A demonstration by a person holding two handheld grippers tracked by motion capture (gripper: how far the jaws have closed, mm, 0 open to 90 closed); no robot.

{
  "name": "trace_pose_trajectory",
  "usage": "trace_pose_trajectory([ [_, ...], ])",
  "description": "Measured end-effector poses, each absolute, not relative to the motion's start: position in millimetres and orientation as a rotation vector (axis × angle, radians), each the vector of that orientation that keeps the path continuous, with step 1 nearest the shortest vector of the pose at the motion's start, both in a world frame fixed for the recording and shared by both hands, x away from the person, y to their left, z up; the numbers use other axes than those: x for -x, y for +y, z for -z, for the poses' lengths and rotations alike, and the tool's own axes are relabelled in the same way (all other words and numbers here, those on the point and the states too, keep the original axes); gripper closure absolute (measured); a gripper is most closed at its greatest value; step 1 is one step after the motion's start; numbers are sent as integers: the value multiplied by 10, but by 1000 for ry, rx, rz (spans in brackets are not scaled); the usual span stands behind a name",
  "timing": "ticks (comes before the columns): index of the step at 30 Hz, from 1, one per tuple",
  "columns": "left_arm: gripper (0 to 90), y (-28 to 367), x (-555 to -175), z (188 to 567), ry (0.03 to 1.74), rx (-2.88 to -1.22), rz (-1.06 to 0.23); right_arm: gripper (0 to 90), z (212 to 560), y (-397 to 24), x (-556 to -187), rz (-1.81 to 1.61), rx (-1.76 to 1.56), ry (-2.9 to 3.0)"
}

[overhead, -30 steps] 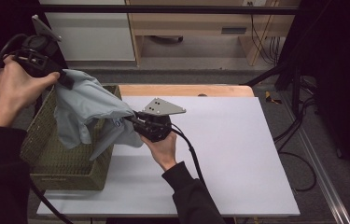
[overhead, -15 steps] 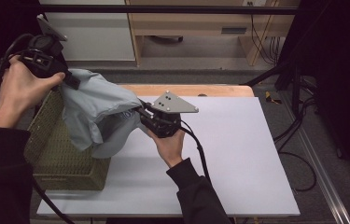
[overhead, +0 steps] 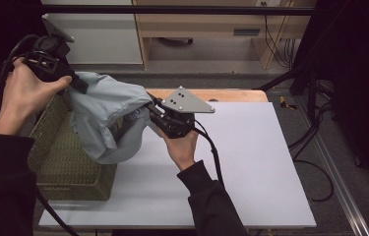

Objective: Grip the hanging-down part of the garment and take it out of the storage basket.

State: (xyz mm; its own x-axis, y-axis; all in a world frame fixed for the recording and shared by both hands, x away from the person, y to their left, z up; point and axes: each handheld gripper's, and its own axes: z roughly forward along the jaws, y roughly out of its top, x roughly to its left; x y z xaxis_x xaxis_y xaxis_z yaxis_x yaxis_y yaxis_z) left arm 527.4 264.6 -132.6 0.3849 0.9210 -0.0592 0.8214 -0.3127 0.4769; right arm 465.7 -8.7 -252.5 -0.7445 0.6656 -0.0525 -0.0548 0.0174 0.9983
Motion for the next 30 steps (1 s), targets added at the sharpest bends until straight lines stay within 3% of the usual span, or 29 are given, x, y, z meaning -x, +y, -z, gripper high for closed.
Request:
trace_pose_trajectory([
  [21, 823, 2556, -5268, 1291, 1463, -2222, -305, 866, 2297, -194, -4679, -1771, -575, 1804],
  [27, 823, 2573, -5277, 1324, 1483, -2232, -313, 865, 2439, -190, -4686, -1771, -583, 1844],
  [30, 823, 2595, -5281, 1363, 1495, -2241, -313, 863, 2701, -186, -4702, -1774, -608, 1901],
])
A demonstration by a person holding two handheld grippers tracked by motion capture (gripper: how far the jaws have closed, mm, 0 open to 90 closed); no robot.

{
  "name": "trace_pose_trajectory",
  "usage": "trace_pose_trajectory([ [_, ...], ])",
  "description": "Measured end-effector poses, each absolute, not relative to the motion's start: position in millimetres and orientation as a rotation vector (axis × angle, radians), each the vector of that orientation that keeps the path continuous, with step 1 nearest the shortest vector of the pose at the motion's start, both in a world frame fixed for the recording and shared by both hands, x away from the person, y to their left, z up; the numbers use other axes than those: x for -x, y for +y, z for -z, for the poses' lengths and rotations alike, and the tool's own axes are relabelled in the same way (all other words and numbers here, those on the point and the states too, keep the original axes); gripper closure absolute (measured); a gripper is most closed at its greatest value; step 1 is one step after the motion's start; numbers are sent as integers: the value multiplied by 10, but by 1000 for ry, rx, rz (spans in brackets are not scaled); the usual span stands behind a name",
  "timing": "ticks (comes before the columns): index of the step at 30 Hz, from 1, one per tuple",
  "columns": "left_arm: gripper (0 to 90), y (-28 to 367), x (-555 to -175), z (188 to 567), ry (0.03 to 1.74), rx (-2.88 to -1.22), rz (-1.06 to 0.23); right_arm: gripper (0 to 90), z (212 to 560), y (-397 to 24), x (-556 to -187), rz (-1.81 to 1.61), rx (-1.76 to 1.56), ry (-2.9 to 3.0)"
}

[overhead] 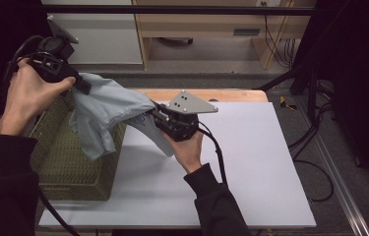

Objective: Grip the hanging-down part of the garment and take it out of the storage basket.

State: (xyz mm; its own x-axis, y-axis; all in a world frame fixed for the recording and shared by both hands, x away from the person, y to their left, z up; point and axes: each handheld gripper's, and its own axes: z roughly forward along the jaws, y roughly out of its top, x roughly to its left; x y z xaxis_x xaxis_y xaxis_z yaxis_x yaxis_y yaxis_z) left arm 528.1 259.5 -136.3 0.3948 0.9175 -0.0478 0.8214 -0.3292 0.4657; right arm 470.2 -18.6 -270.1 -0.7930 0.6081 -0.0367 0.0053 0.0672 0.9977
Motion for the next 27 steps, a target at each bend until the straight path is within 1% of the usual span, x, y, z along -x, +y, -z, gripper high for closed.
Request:
trace_pose_trajectory([
  [4, 823, 2601, -5288, 1392, 1500, -2245, -310, 860, 3009, -164, -4750, -1755, -652, 1976],
  [5, 823, 2597, -5291, 1402, 1502, -2247, -307, 860, 3009, -164, -4750, -1755, -652, 1976],
  [9, 823, 2579, -5306, 1434, 1499, -2254, -303, 853, 3277, -107, -4781, -1744, -689, 2040],
  [10, 823, 2562, -5311, 1454, 1497, -2263, -302, 848, 3396, -71, -4784, -1737, -699, 2073],
  [12, 823, 2546, -5313, 1475, 1498, -2271, -299, 841, 3507, -22, -4788, -1719, -721, 2103],
  [13, 824, 2546, -5313, 1475, 1498, -2271, -299, 841, 3507, -22, -4788, -1719, -721, 2103],
  [14, 823, 2540, -5313, 1488, 1494, -2275, -297, 833, 3626, 29, -4807, -1701, -727, 2120],
  [17, 823, 2532, -5315, 1512, 1494, -2280, -296, 818, 3694, 76, -4820, -1686, -747, 2145],
  [19, 823, 2539, -5318, 1520, 1496, -2281, -299, 760, 3754, 119, -4830, -1686, -760, 2150],
  [21, 823, 2547, -5318, 1527, 1497, -2277, -300, 676, 3788, 144, -4844, -1692, -767, 2170],
  [22, 823, 2557, -5317, 1531, 1497, -2277, -301, 562, 3795, 140, -4838, -1685, -768, 2174],
  [23, 823, 2557, -5317, 1531, 1497, -2277, -301, 562, 3795, 140, -4838, -1685, -768, 2174],
  [24, 823, 2562, -5317, 1533, 1498, -2277, -302, 527, 3793, 122, -4830, -1679, -772, 2177],
  [25, 823, 2564, -5317, 1535, 1500, -2275, -301, 429, 3787, 67, -4797, -1682, -765, 2178],
  [26, 823, 2567, -5319, 1536, 1500, -2275, -301, 429, 3787, 67, -4797, -1682, -765, 2178],
  [27, 823, 2568, -5320, 1535, 1501, -2274, -302, 381, 3786, 35, -4778, -1690, -762, 2177],
])
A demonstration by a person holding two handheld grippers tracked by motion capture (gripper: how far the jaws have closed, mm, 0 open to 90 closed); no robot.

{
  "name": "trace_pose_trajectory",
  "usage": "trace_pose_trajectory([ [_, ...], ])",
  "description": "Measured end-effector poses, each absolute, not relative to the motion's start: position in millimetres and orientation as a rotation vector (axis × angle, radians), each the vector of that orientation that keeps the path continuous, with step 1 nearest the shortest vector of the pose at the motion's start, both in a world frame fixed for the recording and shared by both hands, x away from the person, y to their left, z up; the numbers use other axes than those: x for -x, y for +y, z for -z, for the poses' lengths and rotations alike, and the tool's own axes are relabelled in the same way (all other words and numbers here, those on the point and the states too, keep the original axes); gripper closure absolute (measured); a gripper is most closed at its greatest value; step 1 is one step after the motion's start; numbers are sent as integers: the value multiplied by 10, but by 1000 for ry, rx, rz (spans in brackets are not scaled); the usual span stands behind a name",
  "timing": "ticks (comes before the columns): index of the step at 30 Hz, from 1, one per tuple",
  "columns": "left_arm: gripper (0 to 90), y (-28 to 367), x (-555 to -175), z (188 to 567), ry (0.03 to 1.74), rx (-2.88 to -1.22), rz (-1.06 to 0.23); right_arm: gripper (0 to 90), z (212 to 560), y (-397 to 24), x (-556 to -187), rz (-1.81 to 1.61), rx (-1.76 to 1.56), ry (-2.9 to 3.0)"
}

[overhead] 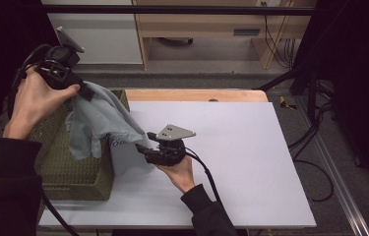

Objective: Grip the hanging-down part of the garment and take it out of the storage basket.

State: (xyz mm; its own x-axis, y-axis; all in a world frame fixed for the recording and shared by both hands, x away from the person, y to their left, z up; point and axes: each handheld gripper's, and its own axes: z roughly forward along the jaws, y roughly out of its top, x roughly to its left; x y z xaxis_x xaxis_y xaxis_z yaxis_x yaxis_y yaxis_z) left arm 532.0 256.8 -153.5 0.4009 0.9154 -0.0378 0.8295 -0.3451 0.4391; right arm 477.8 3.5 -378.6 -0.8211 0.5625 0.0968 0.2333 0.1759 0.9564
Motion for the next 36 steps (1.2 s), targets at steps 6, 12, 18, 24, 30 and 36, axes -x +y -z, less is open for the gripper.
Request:
trace_pose_trajectory([
  [6, 824, 2534, -5322, 1543, 1497, -2278, -303, 154, 3785, -273, -4600, -1711, -775, 2126],
  [12, 823, 2503, -5320, 1554, 1491, -2283, -304, 102, 3794, -565, -4538, -1712, -838, 2046],
  [18, 823, 2509, -5303, 1560, 1483, -2295, -300, 53, 3832, -794, -4475, -1641, -883, 2002],
  [24, 823, 2537, -5297, 1562, 1492, -2292, -297, 54, 3891, -1088, -4381, -1620, -904, 1953],
  [30, 823, 2518, -5306, 1575, 1487, -2294, -295, 46, 3949, -1356, -4292, -1607, -944, 1904],
  [36, 823, 2540, -5297, 1578, 1486, -2293, -295, 40, 3989, -1571, -4179, -1576, -962, 1862],
])
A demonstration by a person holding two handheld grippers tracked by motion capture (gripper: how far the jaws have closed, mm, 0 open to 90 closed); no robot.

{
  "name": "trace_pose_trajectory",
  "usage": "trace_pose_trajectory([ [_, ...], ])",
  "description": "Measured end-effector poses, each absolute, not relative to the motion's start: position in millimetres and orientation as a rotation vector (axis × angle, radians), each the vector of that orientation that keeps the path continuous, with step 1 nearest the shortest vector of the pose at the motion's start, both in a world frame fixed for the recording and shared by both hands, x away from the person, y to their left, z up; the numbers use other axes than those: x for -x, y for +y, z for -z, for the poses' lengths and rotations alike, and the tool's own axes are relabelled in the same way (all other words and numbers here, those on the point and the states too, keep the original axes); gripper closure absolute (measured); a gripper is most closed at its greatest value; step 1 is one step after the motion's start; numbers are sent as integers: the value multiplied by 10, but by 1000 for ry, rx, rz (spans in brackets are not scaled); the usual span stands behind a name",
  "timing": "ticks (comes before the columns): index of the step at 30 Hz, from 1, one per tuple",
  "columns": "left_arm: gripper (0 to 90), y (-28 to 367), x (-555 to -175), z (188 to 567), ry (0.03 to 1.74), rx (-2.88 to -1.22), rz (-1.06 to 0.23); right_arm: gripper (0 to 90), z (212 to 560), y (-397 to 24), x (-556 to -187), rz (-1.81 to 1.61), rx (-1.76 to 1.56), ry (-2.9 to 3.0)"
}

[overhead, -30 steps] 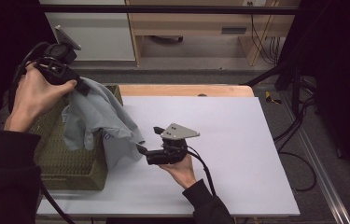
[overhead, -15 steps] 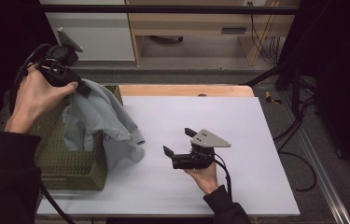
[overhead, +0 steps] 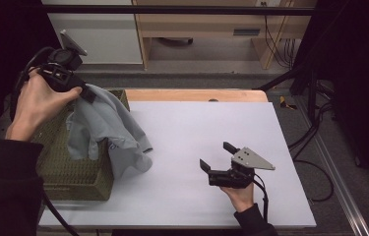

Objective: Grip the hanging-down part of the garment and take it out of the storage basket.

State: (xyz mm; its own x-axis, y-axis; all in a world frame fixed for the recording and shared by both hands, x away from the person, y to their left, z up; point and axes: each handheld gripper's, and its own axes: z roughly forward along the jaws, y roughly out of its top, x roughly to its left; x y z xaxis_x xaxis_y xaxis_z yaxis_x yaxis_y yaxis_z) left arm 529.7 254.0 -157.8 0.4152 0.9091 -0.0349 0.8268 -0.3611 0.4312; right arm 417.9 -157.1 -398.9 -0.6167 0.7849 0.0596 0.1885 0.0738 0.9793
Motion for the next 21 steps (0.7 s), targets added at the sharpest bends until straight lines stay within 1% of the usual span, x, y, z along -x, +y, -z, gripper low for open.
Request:
trace_pose_trajectory([
  [3, 823, 2553, -5294, 1575, 1490, -2290, -295, 39, 4029, -1729, -4105, -1568, -991, 1825],
  [9, 823, 2532, -5304, 1580, 1485, -2293, -292, 37, 4107, -1870, -4034, -1566, -1043, 1795],
  [21, 823, 2551, -5315, 1592, 1489, -2291, -289, 37, 4211, -1990, -3919, -1558, -1064, 1766],
])
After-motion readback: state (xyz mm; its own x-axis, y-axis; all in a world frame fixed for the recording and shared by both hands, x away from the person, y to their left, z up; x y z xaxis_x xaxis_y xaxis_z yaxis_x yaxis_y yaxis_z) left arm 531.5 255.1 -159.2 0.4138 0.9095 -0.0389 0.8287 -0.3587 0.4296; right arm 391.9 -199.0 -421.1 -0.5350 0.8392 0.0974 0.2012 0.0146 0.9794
